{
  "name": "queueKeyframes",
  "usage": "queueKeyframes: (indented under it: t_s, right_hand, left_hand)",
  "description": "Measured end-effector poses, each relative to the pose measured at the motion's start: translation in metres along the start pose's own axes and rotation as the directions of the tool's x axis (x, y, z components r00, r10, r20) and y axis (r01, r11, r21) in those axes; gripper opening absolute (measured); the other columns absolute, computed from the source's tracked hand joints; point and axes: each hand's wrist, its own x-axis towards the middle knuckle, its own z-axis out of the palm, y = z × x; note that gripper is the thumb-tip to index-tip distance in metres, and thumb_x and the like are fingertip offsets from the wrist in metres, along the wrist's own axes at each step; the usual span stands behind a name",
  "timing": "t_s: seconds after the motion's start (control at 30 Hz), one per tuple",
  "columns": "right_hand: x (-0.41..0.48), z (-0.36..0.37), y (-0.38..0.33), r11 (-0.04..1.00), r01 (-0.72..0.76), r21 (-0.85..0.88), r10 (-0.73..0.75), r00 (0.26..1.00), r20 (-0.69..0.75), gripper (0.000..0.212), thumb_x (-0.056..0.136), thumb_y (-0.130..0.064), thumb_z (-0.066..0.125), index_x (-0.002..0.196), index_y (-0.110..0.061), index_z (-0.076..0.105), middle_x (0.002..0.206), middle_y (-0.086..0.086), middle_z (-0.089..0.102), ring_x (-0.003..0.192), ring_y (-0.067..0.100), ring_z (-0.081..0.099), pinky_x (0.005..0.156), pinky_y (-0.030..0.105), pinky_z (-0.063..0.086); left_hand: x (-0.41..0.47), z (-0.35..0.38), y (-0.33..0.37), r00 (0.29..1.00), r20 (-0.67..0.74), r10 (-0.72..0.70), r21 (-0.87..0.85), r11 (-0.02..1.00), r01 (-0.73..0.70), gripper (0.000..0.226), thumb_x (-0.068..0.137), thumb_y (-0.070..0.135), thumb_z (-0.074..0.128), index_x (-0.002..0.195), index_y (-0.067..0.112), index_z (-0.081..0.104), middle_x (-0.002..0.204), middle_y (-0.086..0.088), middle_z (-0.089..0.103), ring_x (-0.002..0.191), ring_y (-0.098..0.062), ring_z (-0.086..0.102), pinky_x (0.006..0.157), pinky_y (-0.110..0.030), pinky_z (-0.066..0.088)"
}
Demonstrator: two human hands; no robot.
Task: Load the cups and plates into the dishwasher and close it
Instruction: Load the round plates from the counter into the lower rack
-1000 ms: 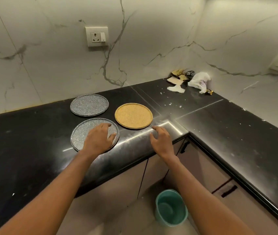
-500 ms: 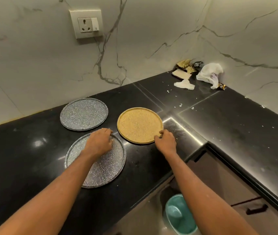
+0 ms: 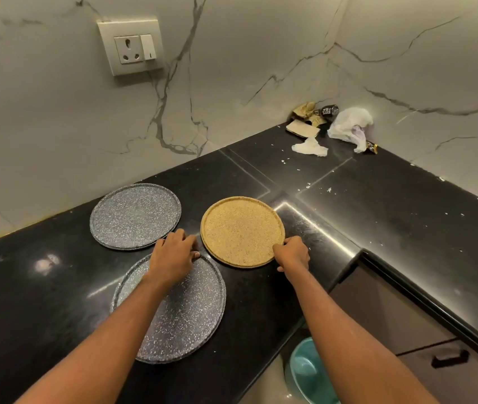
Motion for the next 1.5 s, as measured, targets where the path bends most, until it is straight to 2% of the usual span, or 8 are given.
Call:
queueKeyframes:
  t_s: [0.13, 0.3, 0.47, 0.7, 0.93, 1.13, 1.33, 1.5]
  right_hand:
    - [-0.002, -0.008, 0.008, 0.998, -0.042, -0.046, 0.039, 0.997, -0.063, 0.033, 0.082, -0.021, 0.056, 0.112, -0.008, 0.060, 0.115, 0.009, 0.059, 0.094, 0.030, 0.063, 0.072, 0.036, 0.053]
    - [-0.001, -0.015, 0.028, 0.994, -0.065, -0.092, 0.052, 0.989, -0.138, 0.051, 0.086, -0.034, 0.056, 0.129, -0.009, 0.047, 0.135, 0.010, 0.041, 0.117, 0.032, 0.047, 0.083, 0.041, 0.045]
    - [-0.005, -0.021, 0.043, 0.977, -0.097, -0.188, 0.054, 0.974, -0.222, 0.052, 0.090, -0.035, 0.051, 0.133, -0.007, 0.041, 0.139, 0.012, 0.038, 0.125, 0.032, 0.038, 0.099, 0.046, 0.039]
    - [-0.017, -0.032, 0.067, 0.972, -0.171, -0.162, 0.120, 0.952, -0.283, 0.053, 0.092, -0.042, 0.053, 0.131, -0.008, 0.041, 0.138, 0.011, 0.033, 0.126, 0.031, 0.032, 0.096, 0.049, 0.038]
    - [-0.026, -0.053, 0.094, 0.971, -0.224, 0.086, 0.238, 0.939, -0.249, 0.044, 0.091, -0.007, 0.051, 0.131, -0.004, 0.035, 0.132, 0.017, 0.046, 0.110, 0.037, 0.055, 0.073, 0.043, 0.048]
    - [-0.037, -0.082, 0.130, 0.943, -0.193, 0.270, 0.265, 0.929, -0.258, 0.033, 0.092, -0.005, 0.047, 0.125, -0.001, 0.049, 0.126, 0.018, 0.055, 0.109, 0.038, 0.056, 0.076, 0.037, 0.047]
    - [-0.059, -0.130, 0.170, 0.898, -0.039, 0.439, 0.232, 0.888, -0.396, 0.040, 0.092, -0.001, 0.041, 0.130, -0.007, 0.051, 0.126, 0.015, 0.055, 0.111, 0.036, 0.055, 0.093, 0.047, 0.049]
    - [-0.088, -0.170, 0.209, 0.856, 0.120, 0.503, 0.175, 0.848, -0.501, 0.037, 0.095, -0.002, 0.036, 0.127, -0.008, 0.053, 0.123, 0.012, 0.056, 0.109, 0.030, 0.056, 0.083, 0.041, 0.050]
  left_hand:
    - [0.003, 0.000, -0.001, 0.999, 0.045, 0.025, 0.031, 0.999, -0.027, 0.020, 0.094, 0.044, 0.051, 0.105, 0.027, 0.052, 0.106, 0.004, 0.049, 0.103, -0.016, 0.047, 0.092, -0.038, 0.037]
    - [0.004, -0.004, 0.002, 0.996, 0.089, -0.010, -0.028, 1.000, 0.012, 0.020, 0.096, 0.043, 0.046, 0.101, 0.024, 0.049, 0.105, 0.003, 0.052, 0.100, -0.017, 0.046, 0.089, -0.039, 0.037]
    - [0.004, -0.009, 0.008, 0.992, 0.081, -0.099, -0.184, 0.976, 0.112, 0.019, 0.096, 0.040, 0.050, 0.096, 0.021, 0.050, 0.102, 0.001, 0.055, 0.092, -0.018, 0.050, 0.078, -0.038, 0.041]
    - [-0.004, -0.009, 0.019, 0.974, 0.163, -0.158, -0.268, 0.943, 0.198, 0.026, 0.100, 0.038, 0.041, 0.103, 0.018, 0.057, 0.105, -0.003, 0.046, 0.092, -0.021, 0.053, 0.084, -0.042, 0.046]
    - [-0.024, -0.008, 0.027, 0.960, 0.169, -0.222, -0.260, 0.930, 0.261, 0.026, 0.101, 0.037, 0.039, 0.097, 0.018, 0.055, 0.103, -0.003, 0.053, 0.086, -0.018, 0.049, 0.074, -0.035, 0.037]
    - [-0.050, -0.007, 0.041, 0.918, 0.178, -0.353, -0.297, 0.871, 0.392, 0.025, 0.099, 0.041, 0.041, 0.098, 0.022, 0.056, 0.105, -0.006, 0.061, 0.091, -0.026, 0.053, 0.074, -0.033, 0.036]
    - [-0.091, -0.013, 0.082, 0.898, 0.122, -0.423, -0.399, 0.807, 0.435, 0.028, 0.097, 0.036, 0.045, 0.107, 0.013, 0.058, 0.114, -0.019, 0.064, 0.106, -0.037, 0.057, 0.083, -0.038, 0.041]
    - [-0.140, -0.025, 0.141, 0.914, 0.013, -0.405, -0.502, 0.788, 0.357, 0.024, 0.098, 0.029, 0.046, 0.108, 0.008, 0.048, 0.110, -0.021, 0.062, 0.100, -0.039, 0.056, 0.079, -0.040, 0.040]
